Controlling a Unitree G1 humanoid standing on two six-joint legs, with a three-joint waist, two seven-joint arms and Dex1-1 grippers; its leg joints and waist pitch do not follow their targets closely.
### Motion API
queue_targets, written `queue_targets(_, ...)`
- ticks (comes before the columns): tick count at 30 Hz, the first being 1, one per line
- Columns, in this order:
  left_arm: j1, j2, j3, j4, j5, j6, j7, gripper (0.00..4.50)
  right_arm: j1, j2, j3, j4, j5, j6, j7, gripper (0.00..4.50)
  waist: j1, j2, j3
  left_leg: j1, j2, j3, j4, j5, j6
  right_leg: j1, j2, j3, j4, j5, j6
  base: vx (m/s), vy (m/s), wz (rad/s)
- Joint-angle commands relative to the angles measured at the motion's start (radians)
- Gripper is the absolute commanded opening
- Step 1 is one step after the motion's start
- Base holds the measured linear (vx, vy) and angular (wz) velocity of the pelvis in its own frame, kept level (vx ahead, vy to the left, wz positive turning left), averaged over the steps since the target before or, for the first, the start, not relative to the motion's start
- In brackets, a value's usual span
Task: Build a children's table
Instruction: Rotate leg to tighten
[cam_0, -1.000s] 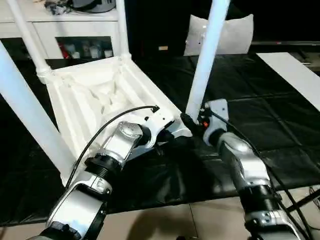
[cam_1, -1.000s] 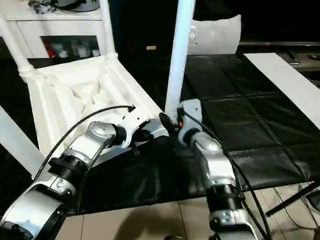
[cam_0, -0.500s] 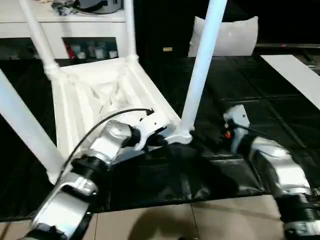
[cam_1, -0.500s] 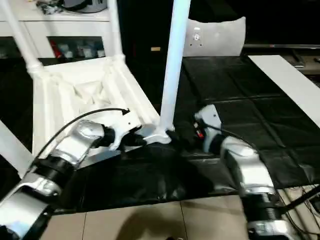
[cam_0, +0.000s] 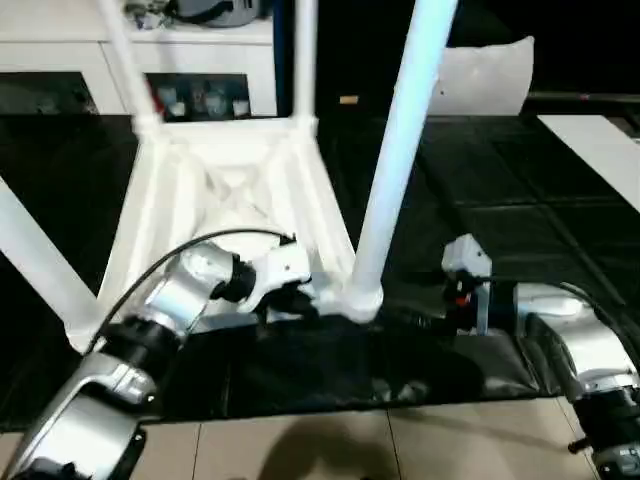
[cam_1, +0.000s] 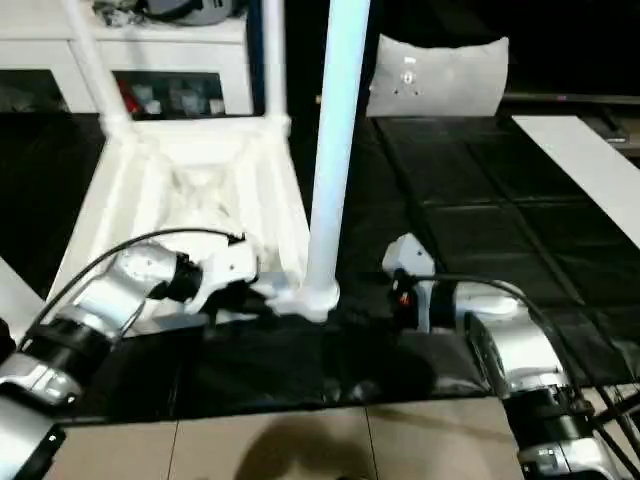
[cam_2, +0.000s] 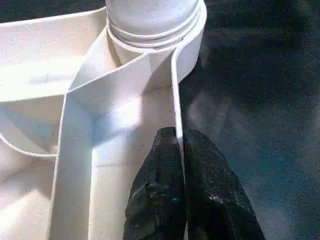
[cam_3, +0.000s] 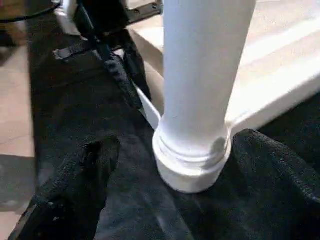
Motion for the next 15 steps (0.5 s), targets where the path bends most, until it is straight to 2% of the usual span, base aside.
queue_targets(1,0.012,0.0,-0.074,-0.072,-0.002,-0.04,-0.098,0.0,-0.02,-0.008,0.001,-0.007,0.018,0.009,0.031,3.71,-0.003,-0.007,-0.076,0.004,0.034,-0.001,-0.066,-0.136,0.081,0.067,-0.068,0.062,-0.06,-0.379,-0.118,0.0,0.0,0.0)
queue_targets(3,0.017,0.009,-0.084,-0.087,-0.002,-0.05,-0.119,0.0,-0.029,-0.004,0.003,0.002,0.026,0.017,0.047,3.6,0.003,-0.005,-0.076,0.006,0.034,0.001,-0.066,-0.133,0.077,0.065,-0.067,0.064,-0.06,-0.375,-0.119,0.0,0.0,0.0)
queue_targets(5,0.021,0.021,-0.095,-0.097,0.005,-0.058,-0.137,0.0,-0.039,-0.002,0.012,0.012,0.021,0.014,0.061,3.29,0.007,-0.004,-0.075,0.01,0.035,0.002,-0.066,-0.133,0.073,0.062,-0.066,0.065,-0.061,-0.373,-0.12,0.0,0.0,0.0)
queue_targets(7,0.025,0.029,-0.102,-0.104,0.01,-0.063,-0.152,0.0,-0.044,-0.004,0.022,0.016,0.021,0.013,0.076,3.24,0.007,-0.005,-0.074,0.006,0.034,0.001,-0.067,-0.135,0.072,0.064,-0.065,0.064,-0.06,-0.377,-0.119,0.0,0.0,0.0)
queue_targets(8,0.026,0.032,-0.104,-0.106,0.013,-0.067,-0.159,0.0,-0.046,-0.005,0.029,0.018,0.023,0.014,0.085,3.01,0.005,-0.006,-0.074,0.006,0.032,0.001,-0.067,-0.14,0.068,0.065,-0.065,0.063,-0.062,-0.395,-0.109,0.0,0.0,0.0)
queue_targets(9,0.027,0.033,-0.104,-0.107,0.013,-0.068,-0.162,0.0,-0.047,-0.006,0.032,0.019,0.025,0.015,0.089,3.01,0.003,-0.013,-0.075,0.005,0.031,0.003,-0.066,-0.138,0.068,0.065,-0.065,0.064,-0.063,-0.4,-0.105,0.0,0.0,0.0)
queue_targets(10,0.028,0.034,-0.105,-0.109,0.014,-0.069,-0.164,0.0,-0.05,-0.007,0.036,0.019,0.026,0.017,0.096,2.84,0.005,-0.01,-0.075,0.004,0.031,0.002,-0.066,-0.132,0.067,0.066,-0.066,0.064,-0.063,-0.407,-0.101,0.0,0.0,0.0)
queue_targets(14,0.031,0.039,-0.106,-0.119,0.012,-0.066,-0.167,0.0,-0.054,-0.008,0.045,0.017,0.027,0.031,0.118,2.64,0.005,-0.011,-0.076,0.003,0.031,0.002,-0.065,-0.116,0.07,0.066,-0.065,0.064,-0.061,-0.403,-0.096,0.0,0.0,0.0)
queue_targets(15,0.032,0.041,-0.106,-0.123,0.011,-0.065,-0.168,0.0,-0.056,-0.009,0.047,0.018,0.026,0.032,0.123,2.45,0.004,-0.016,-0.076,0.002,0.031,0.003,-0.065,-0.114,0.071,0.066,-0.065,0.064,-0.061,-0.401,-0.095,0.0,0.0,0.0)
